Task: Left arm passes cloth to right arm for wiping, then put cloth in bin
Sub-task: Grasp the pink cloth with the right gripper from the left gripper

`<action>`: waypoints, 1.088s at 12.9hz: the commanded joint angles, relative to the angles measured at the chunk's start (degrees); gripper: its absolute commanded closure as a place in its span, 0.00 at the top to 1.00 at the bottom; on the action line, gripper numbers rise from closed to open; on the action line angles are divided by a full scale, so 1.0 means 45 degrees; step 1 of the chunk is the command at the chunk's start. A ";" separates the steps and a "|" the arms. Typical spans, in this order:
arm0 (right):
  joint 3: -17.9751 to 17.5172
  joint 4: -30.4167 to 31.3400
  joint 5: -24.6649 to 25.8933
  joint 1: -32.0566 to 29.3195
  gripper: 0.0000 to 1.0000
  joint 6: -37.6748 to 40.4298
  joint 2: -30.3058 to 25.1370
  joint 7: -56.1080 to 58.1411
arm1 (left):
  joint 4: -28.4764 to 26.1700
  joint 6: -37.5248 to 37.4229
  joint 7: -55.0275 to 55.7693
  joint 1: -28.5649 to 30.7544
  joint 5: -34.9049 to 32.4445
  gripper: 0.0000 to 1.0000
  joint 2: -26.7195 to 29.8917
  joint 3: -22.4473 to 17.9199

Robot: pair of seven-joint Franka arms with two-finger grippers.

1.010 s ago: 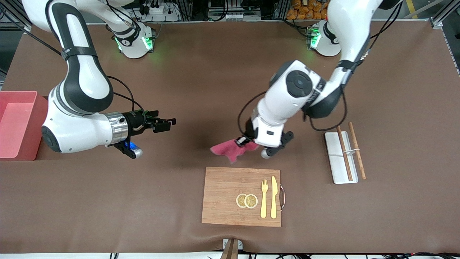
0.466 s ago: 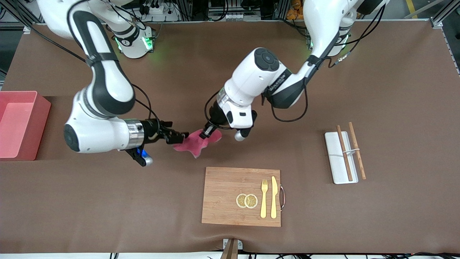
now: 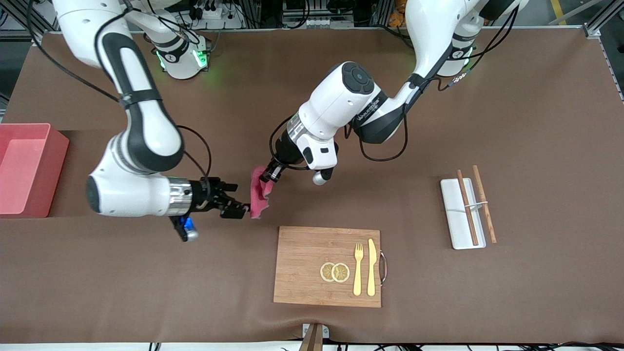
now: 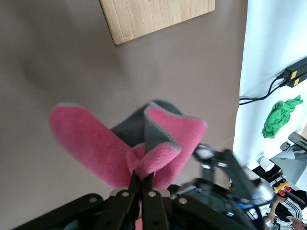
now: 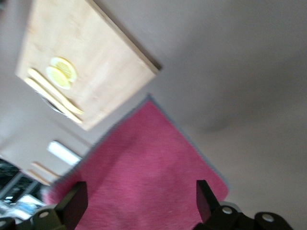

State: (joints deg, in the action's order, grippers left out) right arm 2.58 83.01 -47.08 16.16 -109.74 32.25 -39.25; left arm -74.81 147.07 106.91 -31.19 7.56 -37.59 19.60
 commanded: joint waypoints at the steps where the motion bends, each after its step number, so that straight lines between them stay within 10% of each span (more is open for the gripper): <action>1: -0.0086 -0.0322 -0.0436 -0.0057 1.00 -0.0359 0.0039 -0.0068 | 0.0394 0.0092 0.0130 -0.0140 0.0233 0.00 -0.0201 0.0000; 7: -0.0105 -0.0577 -0.0319 -0.0095 1.00 0.0378 0.0176 0.0926 | 0.0394 0.0111 0.0130 -0.0179 0.0233 0.00 -0.0220 0.0000; 8: -0.0086 -0.0596 -0.0319 -0.0135 0.86 0.1215 0.0195 0.1259 | 0.0355 0.0111 0.0130 -0.0276 0.0233 0.00 -0.0220 -0.0019; 10: -0.0086 -0.0577 -0.0299 -0.0096 0.13 0.1788 0.0176 0.2001 | 0.0354 0.0111 0.0149 -0.0335 0.0233 0.00 -0.0220 -0.0039; 14: -0.0086 -0.0577 -0.0299 -0.0174 0.00 0.2062 0.0176 0.3153 | 0.0354 0.0111 0.0149 -0.0335 0.0233 0.00 -0.0220 -0.0058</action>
State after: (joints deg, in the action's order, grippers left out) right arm 2.42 81.32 -48.00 16.01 -101.57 32.51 -28.00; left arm -74.73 147.07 107.00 -32.20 7.58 -37.70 19.59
